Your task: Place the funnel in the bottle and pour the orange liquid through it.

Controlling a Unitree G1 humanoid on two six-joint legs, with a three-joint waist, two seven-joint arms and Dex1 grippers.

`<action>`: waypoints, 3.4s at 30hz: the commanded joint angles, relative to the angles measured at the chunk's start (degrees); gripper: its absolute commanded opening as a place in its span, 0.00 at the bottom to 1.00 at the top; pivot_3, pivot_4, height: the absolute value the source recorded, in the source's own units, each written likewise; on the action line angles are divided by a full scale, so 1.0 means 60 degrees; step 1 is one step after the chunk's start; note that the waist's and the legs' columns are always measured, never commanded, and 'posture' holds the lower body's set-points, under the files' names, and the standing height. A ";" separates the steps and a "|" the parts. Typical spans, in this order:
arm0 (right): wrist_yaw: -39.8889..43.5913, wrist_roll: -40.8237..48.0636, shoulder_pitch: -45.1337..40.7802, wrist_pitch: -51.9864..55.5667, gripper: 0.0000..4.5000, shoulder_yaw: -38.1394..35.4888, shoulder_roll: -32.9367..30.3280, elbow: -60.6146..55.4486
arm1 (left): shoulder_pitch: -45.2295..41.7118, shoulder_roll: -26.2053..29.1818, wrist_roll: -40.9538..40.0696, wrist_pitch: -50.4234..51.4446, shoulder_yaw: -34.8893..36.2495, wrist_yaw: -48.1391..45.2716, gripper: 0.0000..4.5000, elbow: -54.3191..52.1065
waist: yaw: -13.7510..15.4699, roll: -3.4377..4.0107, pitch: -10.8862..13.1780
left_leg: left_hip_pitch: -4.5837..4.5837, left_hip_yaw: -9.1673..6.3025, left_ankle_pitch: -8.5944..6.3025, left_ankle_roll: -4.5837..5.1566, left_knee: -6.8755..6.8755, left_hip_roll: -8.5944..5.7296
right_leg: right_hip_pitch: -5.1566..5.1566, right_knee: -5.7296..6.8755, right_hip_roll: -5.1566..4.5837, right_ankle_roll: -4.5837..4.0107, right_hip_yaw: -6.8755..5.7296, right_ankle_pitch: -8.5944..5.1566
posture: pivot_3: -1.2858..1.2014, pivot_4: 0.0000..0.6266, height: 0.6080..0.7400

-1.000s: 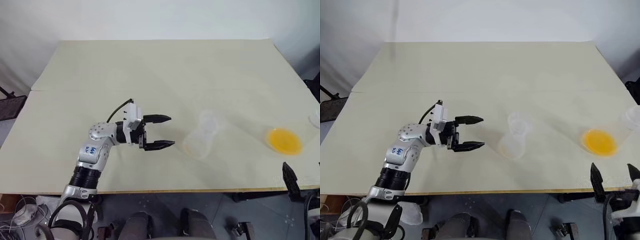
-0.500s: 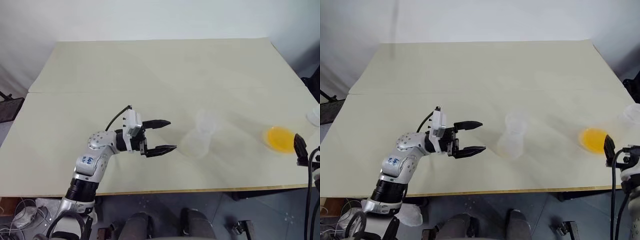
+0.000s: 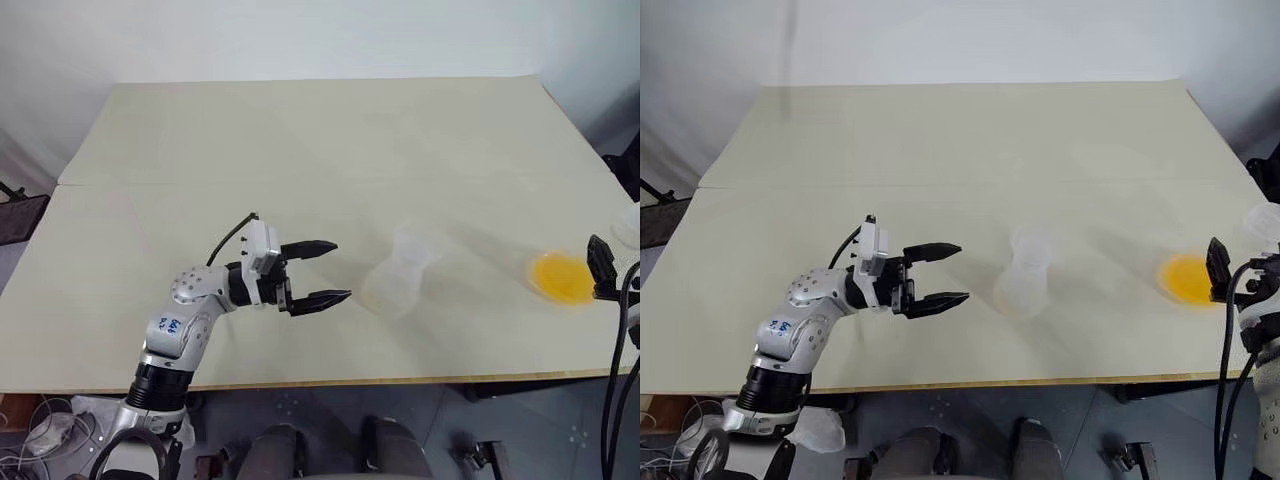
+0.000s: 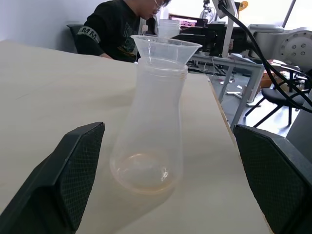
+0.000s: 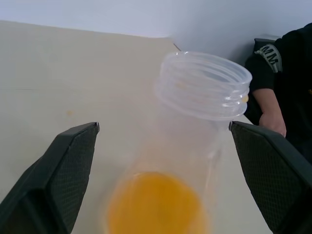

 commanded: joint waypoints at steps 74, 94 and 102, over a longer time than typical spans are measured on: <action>-0.0318 -0.0099 -0.0880 0.1689 0.54 0.0967 -0.1753 -0.3141 | -0.0649 0.0519 -0.0166 -0.1017 -0.0009 -0.1765 1.00 0.0904 | 0.0016 0.0018 0.0010 | -0.0026 -0.0004 0.0004 -0.0005 -0.0010 0.0001 | -0.0001 -0.0055 0.0002 0.0000 -0.0015 0.0000 | 0.52 0.24 1.00; 0.0033 -0.3870 -0.2849 0.3795 0.54 0.5754 -0.5186 -0.5280 | -0.1881 -0.0093 0.0701 -0.2911 -0.0248 -0.2509 1.00 0.3608 | -0.0007 0.0012 0.0021 | -0.0045 -0.0010 0.0004 -0.0006 -0.0013 0.0010 | -0.0007 -0.0076 0.0002 0.0003 -0.0053 0.0001 | 0.52 0.24 1.00; 0.0506 -0.5074 -0.3434 0.4199 0.54 0.7089 -0.5744 -0.5593 | -0.1533 -0.0235 0.0786 -0.3169 -0.0231 -0.2328 1.00 0.3790 | -0.0016 0.0002 0.0027 | -0.0050 -0.0016 0.0004 -0.0007 -0.0012 0.0008 | -0.0007 -0.0080 -0.0001 0.0003 -0.0057 0.0001 | 0.52 0.24 1.00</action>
